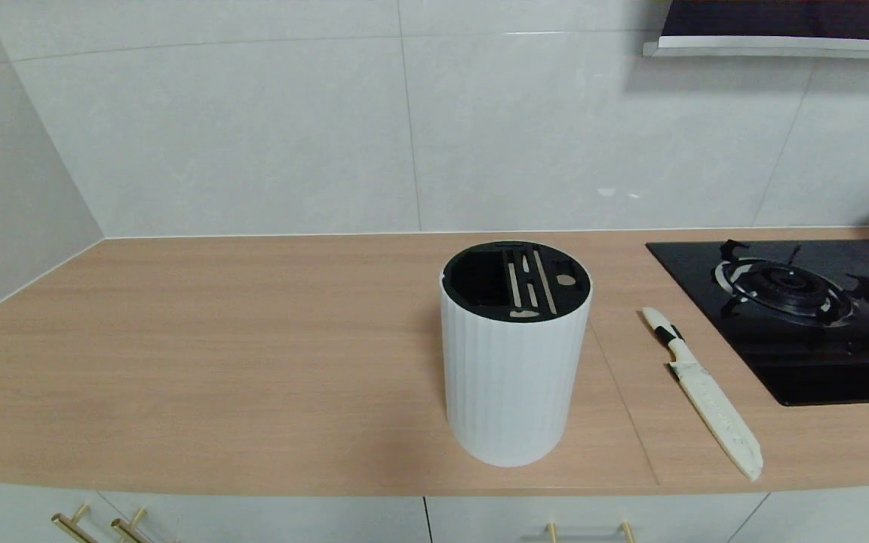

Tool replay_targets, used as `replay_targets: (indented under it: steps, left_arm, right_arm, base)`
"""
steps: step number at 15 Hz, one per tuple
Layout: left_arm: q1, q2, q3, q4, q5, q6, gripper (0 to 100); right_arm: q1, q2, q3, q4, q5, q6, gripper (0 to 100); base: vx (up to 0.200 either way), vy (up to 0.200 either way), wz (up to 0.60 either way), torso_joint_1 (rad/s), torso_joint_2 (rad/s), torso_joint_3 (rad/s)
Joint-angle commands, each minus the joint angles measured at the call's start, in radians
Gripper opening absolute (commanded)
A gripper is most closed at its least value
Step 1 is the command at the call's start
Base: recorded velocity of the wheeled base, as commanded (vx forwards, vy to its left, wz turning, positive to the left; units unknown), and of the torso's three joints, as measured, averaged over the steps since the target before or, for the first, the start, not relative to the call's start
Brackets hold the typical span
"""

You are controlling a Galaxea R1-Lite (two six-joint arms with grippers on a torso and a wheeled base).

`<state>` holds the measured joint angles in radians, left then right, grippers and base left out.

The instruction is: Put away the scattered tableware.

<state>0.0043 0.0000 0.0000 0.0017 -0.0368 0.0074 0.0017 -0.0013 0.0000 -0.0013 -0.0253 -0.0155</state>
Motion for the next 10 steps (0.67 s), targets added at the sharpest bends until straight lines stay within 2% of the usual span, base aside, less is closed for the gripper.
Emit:
replay_targets:
  steps: [1,10]
  left_arm:
    - [0.0,0.0,0.0,0.0,0.0,0.0,100]
    - [0.0,0.0,0.0,0.0,0.0,0.0,100]
  right_arm:
    - [0.0,0.001,0.0,0.0,0.001,-0.001,100]
    - [0.0,0.001,0.0,0.0,-0.002,0.0,100]
  base:
    - [0.0,0.0,0.0,0.246,-0.53,-0.276]
    - [0.0,0.0,0.0,0.276,-0.58,-0.302]
